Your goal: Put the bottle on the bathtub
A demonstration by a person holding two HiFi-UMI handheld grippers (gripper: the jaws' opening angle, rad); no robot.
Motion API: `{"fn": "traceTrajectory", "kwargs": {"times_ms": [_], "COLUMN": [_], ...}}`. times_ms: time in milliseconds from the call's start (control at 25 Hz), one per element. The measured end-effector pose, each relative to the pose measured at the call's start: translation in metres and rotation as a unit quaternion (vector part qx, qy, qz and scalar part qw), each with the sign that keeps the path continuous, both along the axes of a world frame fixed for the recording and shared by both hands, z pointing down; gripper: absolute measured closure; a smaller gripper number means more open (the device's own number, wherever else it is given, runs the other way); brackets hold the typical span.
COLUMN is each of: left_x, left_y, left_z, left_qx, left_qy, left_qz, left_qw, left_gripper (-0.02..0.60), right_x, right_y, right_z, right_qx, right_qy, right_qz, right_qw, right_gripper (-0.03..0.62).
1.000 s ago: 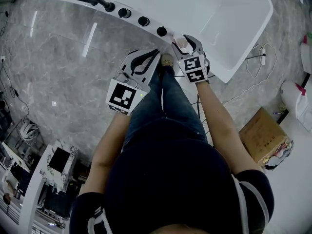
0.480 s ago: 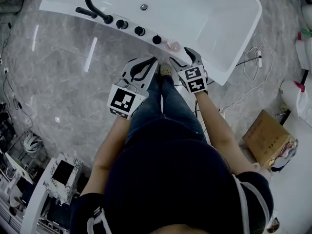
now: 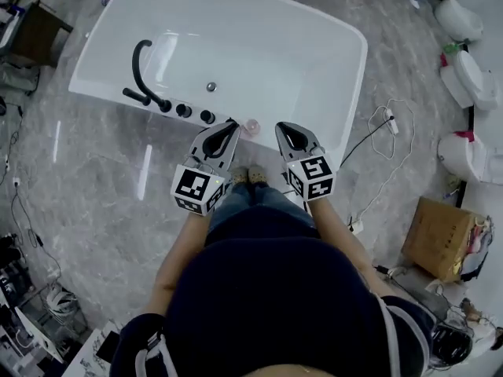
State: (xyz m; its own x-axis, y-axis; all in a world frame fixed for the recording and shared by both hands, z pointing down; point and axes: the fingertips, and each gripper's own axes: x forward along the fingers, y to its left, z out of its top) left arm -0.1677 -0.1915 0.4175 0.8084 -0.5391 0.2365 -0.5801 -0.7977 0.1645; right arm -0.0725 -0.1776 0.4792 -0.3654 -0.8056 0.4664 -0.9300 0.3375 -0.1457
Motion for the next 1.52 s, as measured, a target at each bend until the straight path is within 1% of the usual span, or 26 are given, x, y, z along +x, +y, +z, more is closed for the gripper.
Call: {"fn": "traceTrajectory", "kwargs": {"times_ms": [80,120,280,400,600,720,800,960,1520], "left_x": [0.006,0.01,0.019,0.018,0.014,0.009,0.007,0.007,0.02], "left_y": [0.01,0.012,-0.01,-0.02,-0.031,-0.033,-0.031,-0.025,-0.018], "left_z": [-0.014,-0.024,-0.064,-0.096,-0.163,-0.195,-0.209,-0.214,-0.206], "left_qx": [-0.003,0.002,0.056,0.085,0.141,0.169,0.18,0.184,0.176], "left_qy": [0.01,0.013,0.021,0.025,0.026,0.028,0.031,0.033,0.017], "left_qz": [-0.005,-0.007,-0.02,-0.041,-0.086,-0.106,-0.115,-0.119,-0.118], "left_qw": [0.9999,0.9999,0.998,0.9952,0.9859,0.9795,0.9764,0.9752,0.9771], "left_gripper": [0.551,0.551,0.551,0.551,0.551,0.551,0.551,0.551,0.551], "right_x": [0.008,0.014,0.042,0.061,0.08,0.08,0.075,0.066,0.064], "right_y": [0.013,0.016,-0.004,-0.01,-0.016,-0.016,-0.014,-0.011,-0.009], "right_z": [-0.031,-0.046,-0.107,-0.148,-0.216,-0.251,-0.266,-0.276,-0.27], "right_qx": [0.016,0.027,0.101,0.144,0.205,0.241,0.258,0.271,0.261], "right_qy": [0.001,0.002,0.002,0.006,0.023,0.04,0.051,0.061,0.048], "right_qz": [0.007,0.014,0.053,0.08,0.11,0.118,0.118,0.114,0.093], "right_qw": [1.0,1.0,0.993,0.986,0.972,0.962,0.958,0.954,0.96], "right_gripper": [0.566,0.567,0.568,0.568,0.568,0.568,0.568,0.568,0.568]}}
